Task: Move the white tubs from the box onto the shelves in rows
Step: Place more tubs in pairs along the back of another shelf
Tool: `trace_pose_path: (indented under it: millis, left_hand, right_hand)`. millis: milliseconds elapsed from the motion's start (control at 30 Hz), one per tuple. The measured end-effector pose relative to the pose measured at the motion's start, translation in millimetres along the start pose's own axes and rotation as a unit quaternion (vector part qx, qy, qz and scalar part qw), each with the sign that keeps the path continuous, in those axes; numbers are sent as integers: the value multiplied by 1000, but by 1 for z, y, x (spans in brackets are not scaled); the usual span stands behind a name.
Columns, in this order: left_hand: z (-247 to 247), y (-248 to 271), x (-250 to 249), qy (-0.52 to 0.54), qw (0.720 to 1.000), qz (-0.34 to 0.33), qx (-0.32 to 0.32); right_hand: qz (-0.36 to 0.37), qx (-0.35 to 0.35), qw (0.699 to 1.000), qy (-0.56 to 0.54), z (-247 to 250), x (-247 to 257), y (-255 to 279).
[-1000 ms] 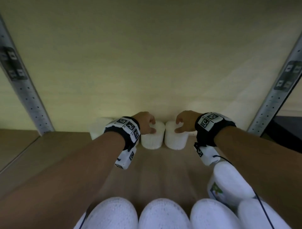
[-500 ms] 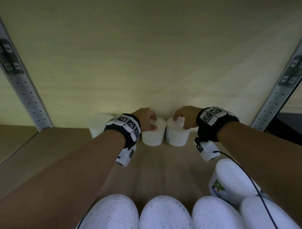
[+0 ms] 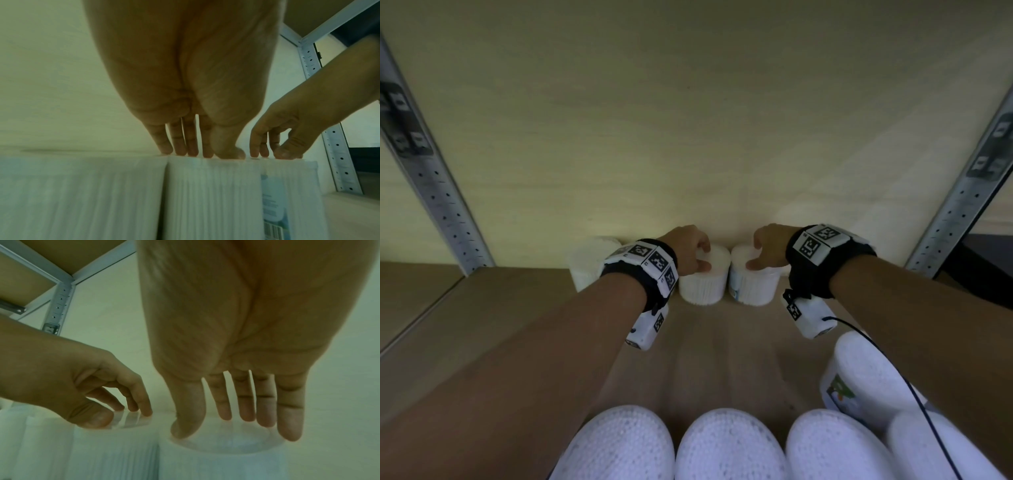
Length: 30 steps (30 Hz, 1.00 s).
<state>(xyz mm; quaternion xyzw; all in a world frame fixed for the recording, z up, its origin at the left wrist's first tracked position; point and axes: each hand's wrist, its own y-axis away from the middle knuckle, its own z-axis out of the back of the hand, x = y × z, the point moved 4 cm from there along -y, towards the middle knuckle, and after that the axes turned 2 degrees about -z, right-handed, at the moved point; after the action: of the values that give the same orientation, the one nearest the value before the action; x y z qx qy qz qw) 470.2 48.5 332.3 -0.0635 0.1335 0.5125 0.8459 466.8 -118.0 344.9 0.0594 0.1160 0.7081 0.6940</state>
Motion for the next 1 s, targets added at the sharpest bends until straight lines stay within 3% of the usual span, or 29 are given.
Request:
trace_pose_path:
  millis: [467,633,800,1000]
  left_hand:
    - [1,3,-2,0,1000,1,-6]
    - [1,4,-5,-5,1000,2,-8]
    - [1,4,-6,-8,1000,5,-7]
    - [1,6,-7,-5,1000,8,-12]
  right_hand:
    - [65,8,997,-38,5,0,7]
    - [57,-58,993,-89,14,-10,9]
    - [14,-2,999,-50,2,-13,9]
    - [24,0,999,-24,-1,-9,6]
